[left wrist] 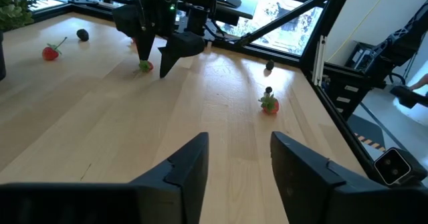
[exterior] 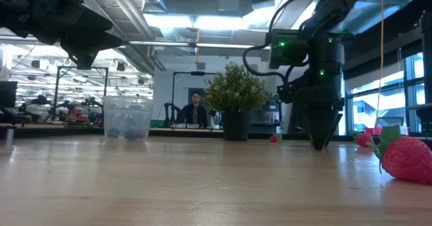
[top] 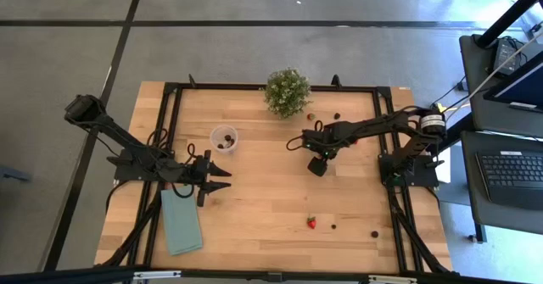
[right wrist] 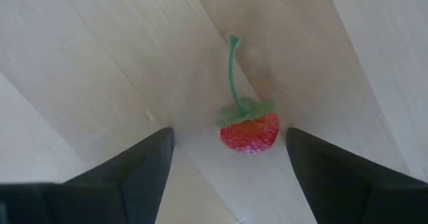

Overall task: Pick and placing Produce into tupperware
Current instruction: Put the red strawberry into the transparent container

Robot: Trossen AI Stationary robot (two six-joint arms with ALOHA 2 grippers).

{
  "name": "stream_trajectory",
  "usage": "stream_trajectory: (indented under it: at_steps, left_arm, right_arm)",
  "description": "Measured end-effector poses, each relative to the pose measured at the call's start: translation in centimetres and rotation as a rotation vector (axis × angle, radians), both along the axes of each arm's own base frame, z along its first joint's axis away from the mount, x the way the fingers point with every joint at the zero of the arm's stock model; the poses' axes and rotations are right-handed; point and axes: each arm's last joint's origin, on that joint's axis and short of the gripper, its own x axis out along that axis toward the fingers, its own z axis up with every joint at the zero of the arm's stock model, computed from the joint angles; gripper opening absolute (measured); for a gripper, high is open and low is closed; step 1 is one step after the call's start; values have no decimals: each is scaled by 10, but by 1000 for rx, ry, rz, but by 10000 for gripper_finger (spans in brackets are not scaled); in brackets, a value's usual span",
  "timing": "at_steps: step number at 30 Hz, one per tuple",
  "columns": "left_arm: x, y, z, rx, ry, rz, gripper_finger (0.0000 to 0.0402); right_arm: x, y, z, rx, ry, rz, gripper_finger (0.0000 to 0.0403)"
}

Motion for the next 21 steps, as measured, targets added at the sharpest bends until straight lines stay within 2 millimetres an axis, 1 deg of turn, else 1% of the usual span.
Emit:
stream_trajectory:
  at_steps: [6,11,14,21]
  left_arm:
    - [0,0,0,0,0,0,145]
    - [0,0,0,-1,0,0,152]
    - [0,0,0,-1,0,0,156]
    - [0,0,0,0,0,0,151]
  right_arm:
    - [-1,0,-2,-4,-4,-1,294]
    - [-1,0,-2,-3,-5,-6,287]
    - [0,0,-2,-3,-6,-15,266]
    - [0,0,-3,-5,-10,-30,197]
